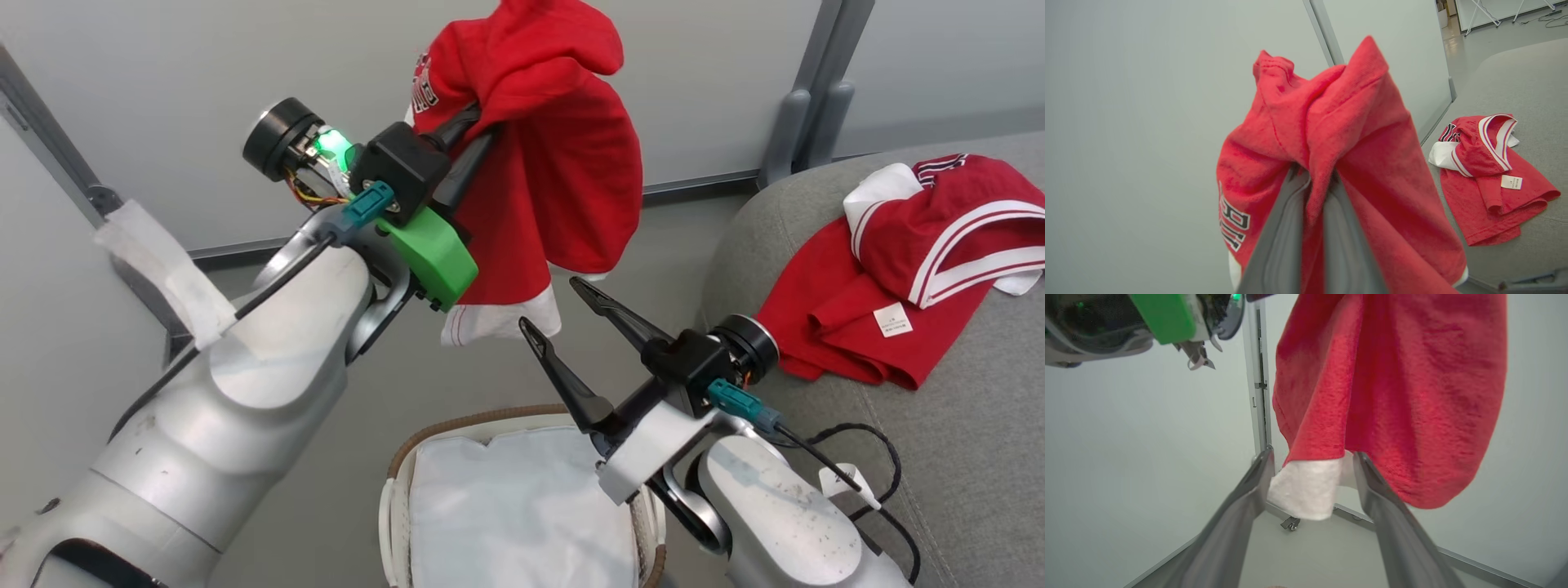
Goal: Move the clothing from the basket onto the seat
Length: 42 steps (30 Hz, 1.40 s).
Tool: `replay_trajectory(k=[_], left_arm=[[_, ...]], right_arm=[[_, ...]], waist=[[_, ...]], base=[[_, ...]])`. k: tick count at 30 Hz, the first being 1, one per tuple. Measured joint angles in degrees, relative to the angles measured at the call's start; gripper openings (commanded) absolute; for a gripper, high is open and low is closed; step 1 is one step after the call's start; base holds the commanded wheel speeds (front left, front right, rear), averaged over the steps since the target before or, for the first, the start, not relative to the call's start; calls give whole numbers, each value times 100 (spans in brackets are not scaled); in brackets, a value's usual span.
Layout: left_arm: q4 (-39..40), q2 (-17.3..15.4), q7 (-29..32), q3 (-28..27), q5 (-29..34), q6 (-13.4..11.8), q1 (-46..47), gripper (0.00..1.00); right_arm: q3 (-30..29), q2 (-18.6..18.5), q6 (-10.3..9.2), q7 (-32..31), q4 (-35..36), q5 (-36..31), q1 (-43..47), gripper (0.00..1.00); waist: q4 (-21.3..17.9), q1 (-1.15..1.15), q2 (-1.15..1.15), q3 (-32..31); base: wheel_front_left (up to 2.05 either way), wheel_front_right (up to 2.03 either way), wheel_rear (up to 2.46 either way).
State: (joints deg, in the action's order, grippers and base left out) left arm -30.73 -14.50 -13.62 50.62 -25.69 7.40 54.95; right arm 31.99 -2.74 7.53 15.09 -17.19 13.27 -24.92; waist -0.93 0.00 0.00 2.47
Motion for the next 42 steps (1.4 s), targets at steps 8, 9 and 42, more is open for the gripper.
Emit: replay_trajectory(k=[8, 9, 42], left_arm=[[-114, 370, -7, 348, -209, 0, 57, 0], [-112, 412, -8, 381, -243, 0, 57, 0], [-2, 419, -142, -444, -976, -226, -1813, 100]], right_arm=[[159, -3, 0, 0, -891, -88, -523, 100], [165, -2, 0, 1, -985, -56, -588, 100], [-1036, -5, 0, 0, -1071, -188, -520, 0]], waist=[[263, 0, 0, -75], [299, 0, 0, -86], [167, 0, 0, -137]], base=[[0, 0, 0], [0, 0, 0], [0, 0, 0]])
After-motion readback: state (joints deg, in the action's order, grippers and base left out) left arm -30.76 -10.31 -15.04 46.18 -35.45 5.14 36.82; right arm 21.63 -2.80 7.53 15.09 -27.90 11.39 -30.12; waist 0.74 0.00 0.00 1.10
